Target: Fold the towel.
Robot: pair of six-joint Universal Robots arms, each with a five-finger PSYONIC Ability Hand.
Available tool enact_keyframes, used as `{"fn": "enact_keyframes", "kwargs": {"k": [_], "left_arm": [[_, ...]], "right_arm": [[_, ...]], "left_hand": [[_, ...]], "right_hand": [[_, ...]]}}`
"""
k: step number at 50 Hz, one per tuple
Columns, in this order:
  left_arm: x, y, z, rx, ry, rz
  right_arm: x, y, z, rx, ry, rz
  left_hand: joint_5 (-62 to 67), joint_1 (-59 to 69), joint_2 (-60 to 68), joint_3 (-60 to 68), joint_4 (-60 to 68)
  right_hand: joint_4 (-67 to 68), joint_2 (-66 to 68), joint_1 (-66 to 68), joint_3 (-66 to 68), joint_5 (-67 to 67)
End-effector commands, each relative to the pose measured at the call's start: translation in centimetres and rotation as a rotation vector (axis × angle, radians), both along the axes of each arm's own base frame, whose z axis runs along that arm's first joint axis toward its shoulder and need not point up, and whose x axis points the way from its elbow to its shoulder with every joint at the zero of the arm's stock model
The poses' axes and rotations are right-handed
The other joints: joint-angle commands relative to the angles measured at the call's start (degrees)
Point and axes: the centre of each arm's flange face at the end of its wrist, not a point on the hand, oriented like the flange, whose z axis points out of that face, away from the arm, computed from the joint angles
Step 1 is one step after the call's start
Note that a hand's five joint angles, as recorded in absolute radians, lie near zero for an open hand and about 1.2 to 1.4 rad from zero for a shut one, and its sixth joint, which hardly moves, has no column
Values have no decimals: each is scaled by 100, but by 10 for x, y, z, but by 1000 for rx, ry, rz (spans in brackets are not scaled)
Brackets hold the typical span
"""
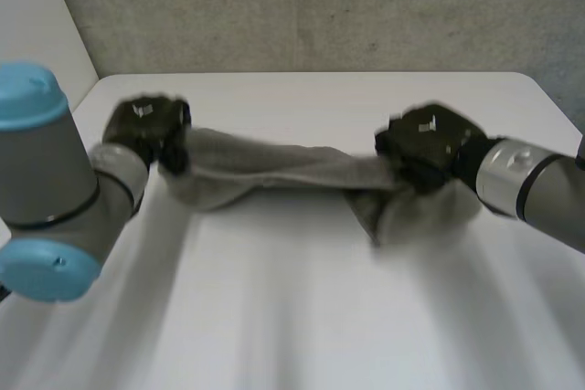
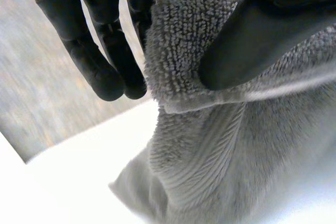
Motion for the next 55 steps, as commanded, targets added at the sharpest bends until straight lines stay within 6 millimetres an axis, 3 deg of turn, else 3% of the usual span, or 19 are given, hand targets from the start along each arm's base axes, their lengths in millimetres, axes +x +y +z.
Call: {"fn": "enact_keyframes", "kwargs": {"k": [1, 6, 8, 11, 13, 14, 17, 19, 24, 26, 28, 35, 37, 48, 50, 55], "left_arm": [[5, 17, -30, 42, -190, -100], [-1, 15, -31, 18, -240, -132], [-9, 4, -41, 21, -250, -143], [-14, -3, -46, 22, -250, -147], [-26, -19, -56, 16, -253, -157], [-32, -28, -62, 15, -253, -158], [-37, -38, -68, 9, -255, -157], [-45, -55, -73, -5, -268, -152], [-52, -71, -62, -43, -246, -139], [-54, -74, -55, -61, -237, -137], [-55, -76, -44, -88, -224, -129], [-51, -71, -21, -117, -196, -108], [-46, -63, -14, -109, -185, -106], [-30, -28, -11, -56, -191, -121], [-25, -18, -16, -32, -201, -124], [-19, -7, -33, 27, -222, -125]], "right_arm": [[-8, 10, -19, 151, 107, -12], [-6, 0, -34, 199, 107, -28], [-3, -10, -50, 239, 117, -34], [-2, -16, -57, 248, 125, -42], [0, -28, -72, 259, 148, -72], [1, -34, -79, 254, 166, -93], [1, -41, -83, 229, 178, -121], [1, -57, -82, 135, 177, -184], [-1, -69, -78, 28, 149, -245], [-2, -67, -68, 0, 122, -253], [-7, -60, -43, -50, 52, -279], [-15, -40, -28, -54, -18, -308], [-20, -24, -24, -46, -18, -310], [-31, 13, -26, -47, -23, -308], [-33, 21, -31, -34, -18, -306], [-37, 33, -46, 18, 8, -309]], "left_hand": [[-1493, -58, -408, -861, -695], [-1493, -58, -408, -861, -695], [-1493, -58, -408, -861, -695], [-1493, -58, -408, -861, -695], [-1607, -173, -522, -975, -809], [-2391, -956, -1306, -1759, -1593], [-3358, -1923, -2273, -2726, -2560], [-4380, -2945, -3295, -3748, -3582], [-5794, -4359, -4709, -5162, -4996], [-5965, -4530, -4880, -5333, -5167], [-6552, -5117, -5466, -5919, -5753], [-6638, -5203, -5553, -6006, -5840], [-6638, -5203, -5553, -6006, -5840], [-6588, -5153, -5503, -5955, -5790], [-6538, -5103, -5452, -5905, -5739], [-6504, -5069, -5419, -5872, -5706]], "right_hand": [[302, 503, 381, 410, 337], [302, 503, 381, 410, 337], [302, 503, 381, 410, 337], [6, 206, 84, 113, 40], [-797, -596, -719, -689, -762], [-1568, -1367, -1489, -1460, -1533], [-2501, -2300, -2422, -2393, -2466], [-5095, -4894, -5016, -4987, -5060], [-5829, -5629, -5751, -5722, -5795], [-6016, -5816, -5938, -5909, -5982], [-6066, -5866, -5988, -5959, -6032], [-6134, -5934, -6056, -6026, -6099], [-6000, -5800, -5922, -5893, -5966], [-5629, -5429, -5551, -5522, -5595], [-4926, -4726, -4848, -4819, -4892], [-4939, -4739, -4861, -4832, -4905]]}}
